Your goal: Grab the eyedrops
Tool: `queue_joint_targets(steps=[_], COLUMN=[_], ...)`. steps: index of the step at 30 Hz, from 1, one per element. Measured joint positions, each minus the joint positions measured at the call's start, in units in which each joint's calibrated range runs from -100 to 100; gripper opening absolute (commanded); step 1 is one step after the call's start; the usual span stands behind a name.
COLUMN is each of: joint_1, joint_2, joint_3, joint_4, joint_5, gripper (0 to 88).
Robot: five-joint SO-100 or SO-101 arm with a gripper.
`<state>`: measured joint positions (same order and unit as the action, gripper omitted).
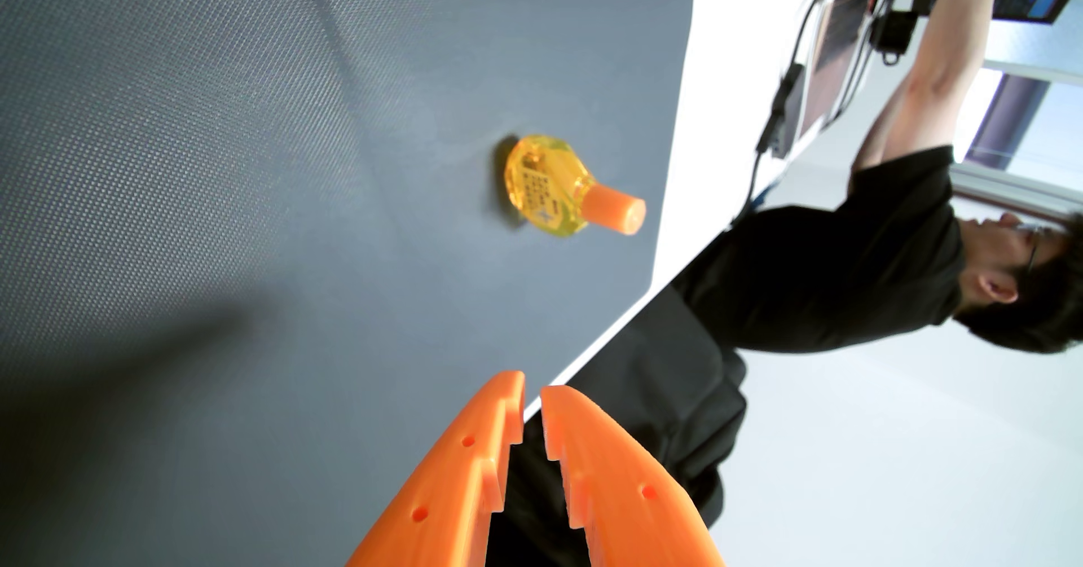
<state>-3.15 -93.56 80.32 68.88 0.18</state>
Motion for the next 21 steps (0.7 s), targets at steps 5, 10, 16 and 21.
queue_joint_targets(steps=[5, 10, 16, 21], joint_1=[-0.1, -0.1, -0.1, -0.1], joint_2=[12.4, 29.0, 44.2, 55.2], joint_3=[-7.9, -19.4, -33.6, -38.7], joint_4=[0.0, 0.2, 0.2, 0.3], joint_5=[0.5, 3.8, 7.7, 8.9], gripper=[1.4, 3.7, 16.4, 17.2])
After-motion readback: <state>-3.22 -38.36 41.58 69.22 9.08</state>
